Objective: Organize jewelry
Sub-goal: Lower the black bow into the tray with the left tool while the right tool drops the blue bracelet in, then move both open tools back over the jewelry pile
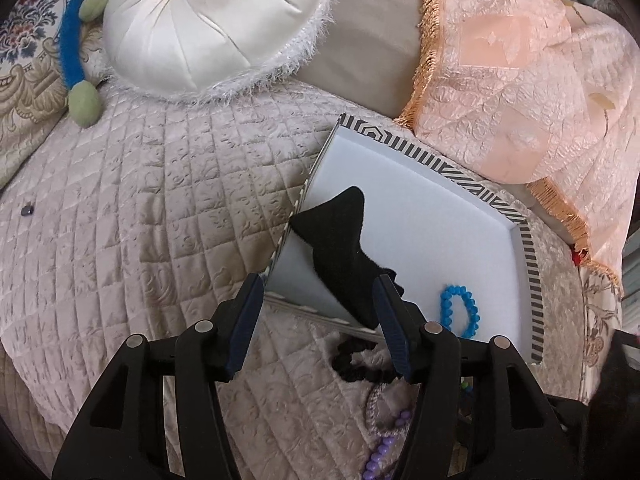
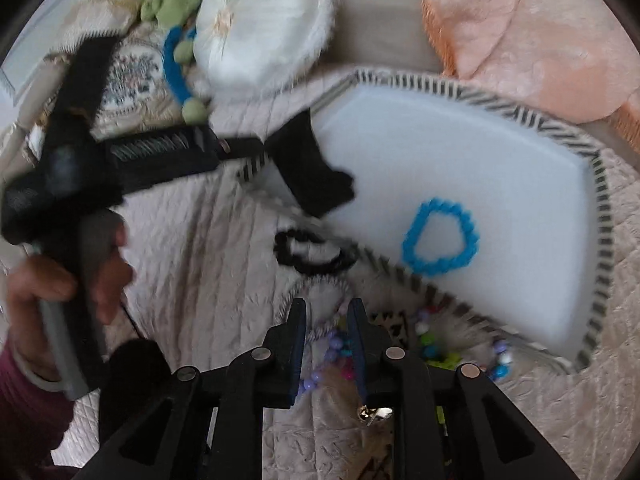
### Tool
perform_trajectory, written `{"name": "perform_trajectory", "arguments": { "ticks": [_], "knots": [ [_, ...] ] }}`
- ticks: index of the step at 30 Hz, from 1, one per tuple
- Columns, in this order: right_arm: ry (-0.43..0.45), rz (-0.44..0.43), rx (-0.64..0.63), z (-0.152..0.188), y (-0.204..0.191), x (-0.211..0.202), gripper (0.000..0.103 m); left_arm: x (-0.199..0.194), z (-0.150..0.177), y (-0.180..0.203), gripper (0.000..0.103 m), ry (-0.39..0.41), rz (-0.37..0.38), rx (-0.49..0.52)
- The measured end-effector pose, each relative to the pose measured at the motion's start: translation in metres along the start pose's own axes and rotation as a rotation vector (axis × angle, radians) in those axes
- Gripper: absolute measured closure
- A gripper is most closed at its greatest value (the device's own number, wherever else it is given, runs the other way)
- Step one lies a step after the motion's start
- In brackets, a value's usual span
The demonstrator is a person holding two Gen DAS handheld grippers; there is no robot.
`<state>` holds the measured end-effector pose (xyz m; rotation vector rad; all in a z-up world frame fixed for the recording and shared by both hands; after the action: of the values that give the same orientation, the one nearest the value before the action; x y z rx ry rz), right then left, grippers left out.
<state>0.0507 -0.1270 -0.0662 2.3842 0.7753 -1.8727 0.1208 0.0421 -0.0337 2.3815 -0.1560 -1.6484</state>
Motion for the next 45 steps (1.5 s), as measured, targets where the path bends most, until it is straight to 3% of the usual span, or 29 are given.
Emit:
{"name": "perform_trajectory", "arguments": {
  "ticks": [3,8,13,17,22,32,33,36,37,45],
  "knots": [
    [-0.018,0.009,0.061,-0.004,0.014,0.015,0.083,-0.002,0.002,-0.003,0.046,0.004,-0.007,0.006],
    [0.056,0.034,0.205,-0.022,0.053,0.012,0.084,-0.003,0.011,-0.008,0.046,-0.002,-0.017,0.019],
    [0.058,0.046,0.243,-0.033,0.069,0.015,0.084,0.002,0.024,-0.008,0.046,-0.027,-0.017,0.028],
    [0.066,0.048,0.195,-0.028,0.055,0.005,0.083,0.003,0.033,-0.004,0.046,-0.025,-0.033,0.047],
    [0.104,0.093,0.152,-0.012,0.035,-0.013,0.064,-0.002,0.042,0.002,0.046,-0.012,-0.04,0.066],
    [0.219,0.194,0.183,0.023,0.021,-0.053,0.062,-0.024,0.062,0.02,0.046,0.053,-0.091,0.133],
    [0.222,0.202,0.187,0.024,0.019,-0.055,0.059,-0.026,0.064,0.021,0.046,0.057,-0.094,0.138],
    [0.256,0.214,0.205,0.031,0.015,-0.064,0.037,-0.033,0.069,0.024,0.046,0.072,-0.101,0.154],
    [0.268,0.216,0.207,0.034,0.014,-0.067,0.034,-0.035,0.07,0.025,0.046,0.077,-0.104,0.158],
    [0.304,0.248,0.19,0.042,0.001,-0.079,0.034,-0.045,0.08,0.03,0.046,0.094,-0.111,0.177]
  ]
}}
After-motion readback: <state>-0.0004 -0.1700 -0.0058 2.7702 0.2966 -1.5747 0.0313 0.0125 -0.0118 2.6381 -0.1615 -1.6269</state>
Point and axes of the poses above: each gripper's, at about its wrist camera, not at the fingertips, and x roughly the way its jaws point, y to its right, z to its underside, the point moved 5 cm from there along x, roughly the way its jaws point, and after that the axes turned 10 degrees about -y, right-handed, at the moved point
